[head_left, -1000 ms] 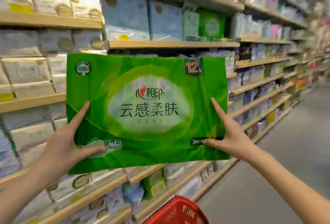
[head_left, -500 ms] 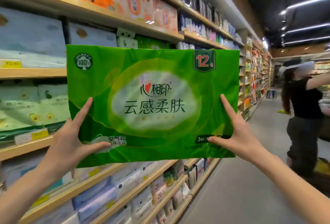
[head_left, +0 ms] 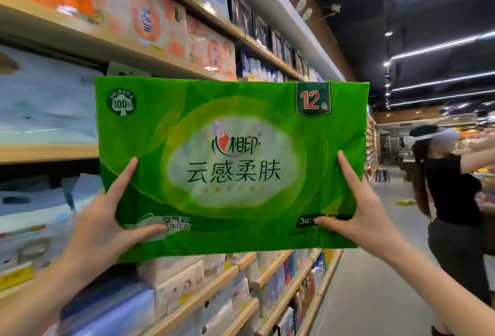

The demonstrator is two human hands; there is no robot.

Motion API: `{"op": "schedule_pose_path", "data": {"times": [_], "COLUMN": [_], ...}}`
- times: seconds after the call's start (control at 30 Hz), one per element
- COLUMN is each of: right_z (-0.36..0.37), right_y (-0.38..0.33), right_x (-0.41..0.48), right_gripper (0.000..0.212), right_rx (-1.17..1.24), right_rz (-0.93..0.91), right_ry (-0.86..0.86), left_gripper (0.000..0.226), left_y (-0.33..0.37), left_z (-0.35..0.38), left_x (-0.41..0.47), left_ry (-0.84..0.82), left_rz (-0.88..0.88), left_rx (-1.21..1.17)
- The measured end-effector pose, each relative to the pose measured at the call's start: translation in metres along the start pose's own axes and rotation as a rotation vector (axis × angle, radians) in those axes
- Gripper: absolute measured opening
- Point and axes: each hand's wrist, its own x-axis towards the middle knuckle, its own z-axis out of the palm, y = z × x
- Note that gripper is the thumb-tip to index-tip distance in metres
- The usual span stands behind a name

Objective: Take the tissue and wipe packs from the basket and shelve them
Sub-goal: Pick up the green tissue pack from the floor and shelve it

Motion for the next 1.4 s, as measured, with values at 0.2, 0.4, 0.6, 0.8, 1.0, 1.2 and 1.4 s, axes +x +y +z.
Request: {"op": "schedule_pose_path", "data": {"times": [0.2,0.4,0.6,0.8,1.0,1.2,1.4], "right_z": [0.026,0.046,0.066,0.082,0.11,0.171,0.242], "right_y": [0.065,0.138,0.223,0.306,0.348,0.362,0.359], "right_x": [0.072,0.12,0.178,0.256,0.33,0.383,0.419], "right_gripper": [0.12,0.117,0.118,0.119,0.115,0.115,0.119], "right_rx": [-0.008,0.005,0.095,0.177,0.27,0.45,0.57], "right_rz": [-0.004,-0.016,-0.082,-0.206,-0.271,-0.349,-0.411], "right_ry": [0.061,0.089,0.109,0.088,0.054,0.053,0.068], "left_gripper": [0.115,0.113,0.115,0.116,0.115,0.116,0.116], "left_y": [-0.025,-0.032,-0.021,-0.001,0.004,-0.013,-0.051], "left_z": [0.081,0.154,0.227,0.292,0.319,0.323,0.315], "left_x": [0.078,0.121,0.158,0.198,0.241,0.269,0.28], "left_ry": [0.013,0.028,0.092,0.177,0.24,0.306,0.348], "left_rz": [0.066,0.089,0.061,0.021,-0.012,0.013,0.042], "left_rx": [-0.073,-0.042,0.089,0.167,0.278,0.44,0.597]}}
